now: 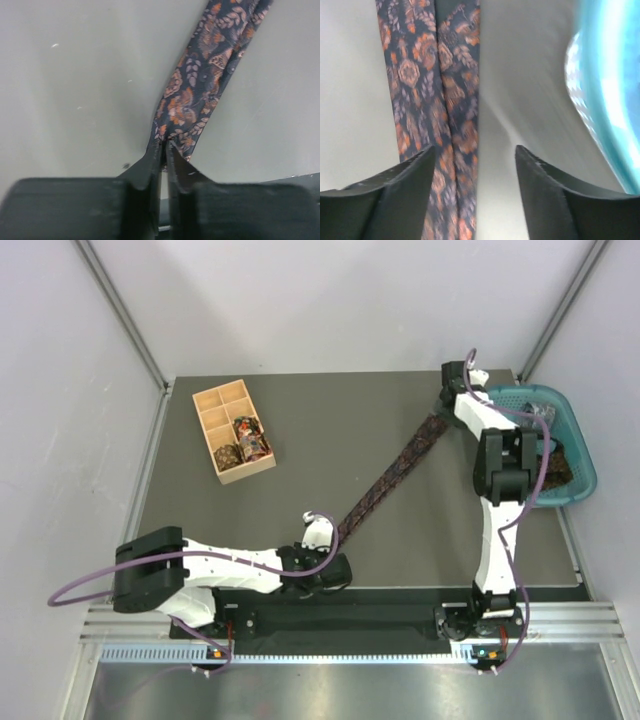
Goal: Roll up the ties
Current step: Flatten the tie
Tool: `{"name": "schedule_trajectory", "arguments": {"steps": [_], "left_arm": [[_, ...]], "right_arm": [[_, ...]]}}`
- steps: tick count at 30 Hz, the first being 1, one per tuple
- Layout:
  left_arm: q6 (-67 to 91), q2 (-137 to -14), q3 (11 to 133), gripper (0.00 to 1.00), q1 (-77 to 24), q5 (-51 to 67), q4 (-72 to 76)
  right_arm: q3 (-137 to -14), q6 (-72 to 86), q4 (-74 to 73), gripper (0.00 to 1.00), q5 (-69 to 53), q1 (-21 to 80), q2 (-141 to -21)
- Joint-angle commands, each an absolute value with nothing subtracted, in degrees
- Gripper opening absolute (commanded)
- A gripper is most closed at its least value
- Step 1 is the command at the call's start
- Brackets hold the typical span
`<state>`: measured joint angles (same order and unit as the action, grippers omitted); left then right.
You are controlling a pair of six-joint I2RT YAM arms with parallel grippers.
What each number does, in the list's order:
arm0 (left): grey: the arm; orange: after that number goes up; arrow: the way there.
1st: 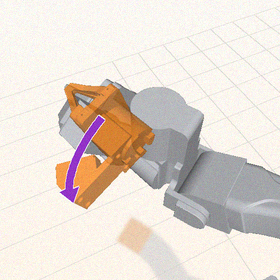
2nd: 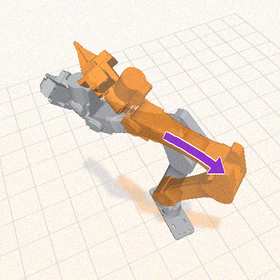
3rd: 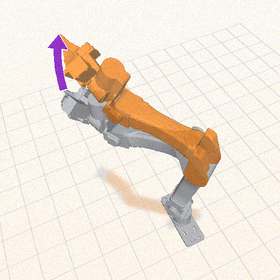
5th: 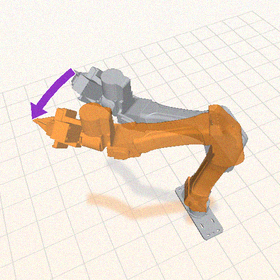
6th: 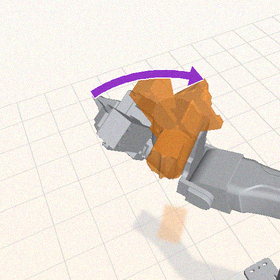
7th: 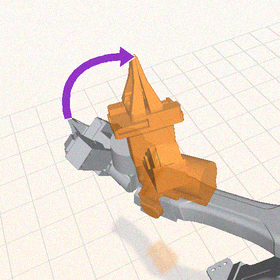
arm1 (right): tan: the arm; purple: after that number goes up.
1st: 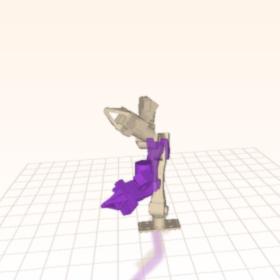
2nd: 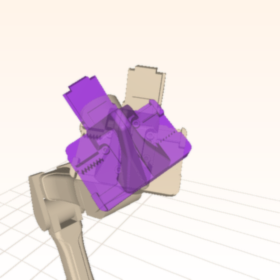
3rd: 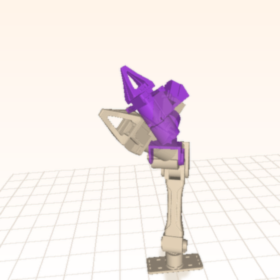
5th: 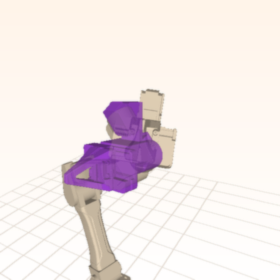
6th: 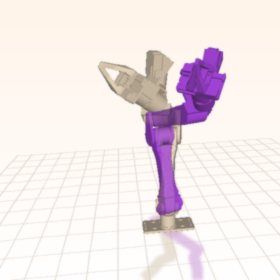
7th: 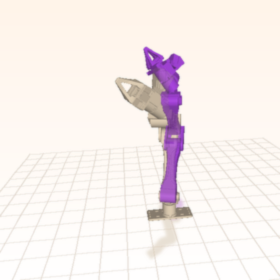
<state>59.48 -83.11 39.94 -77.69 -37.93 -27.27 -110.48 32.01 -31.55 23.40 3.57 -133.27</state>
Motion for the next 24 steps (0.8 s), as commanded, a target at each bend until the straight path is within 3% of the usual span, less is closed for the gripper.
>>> {"name": "schedule_trajectory", "arguments": {"steps": [1,6,10,15,22,24], "left_arm": [[61.0,-78.5,39.6,0.18,-77.9,-40.9,-32.0],[61.1,-71.5,41.1,0.43,-77.9,-43.0,-38.0],[60.6,-67.2,42.9,0.52,-77.9,-43.1,-40.8],[57.5,-62.8,42.1,0.55,-75.6,-40.4,-37.6],[50.3,-57.2,37.7,0.49,-65.3,-30.3,-32.9],[49.1,-54.1,35.8,0.49,-63.0,-24.9,-28.9]], "right_arm": [[-104.6,31.8,-25.6,0.69,21.1,2.7,-122.3],[-96.4,30.6,-24.5,0.70,18.8,4.2,-113.7],[-87.0,26.6,-22.2,0.69,11.2,6.8,-105.5],[-65.2,20.9,-12.1,0.63,1.3,15.7,-88.4],[-44.9,21.1,-8.5,0.47,5.0,30.9,-69.7],[-41.1,22.3,-7.6,0.48,5.7,31.5,-67.2]]}}
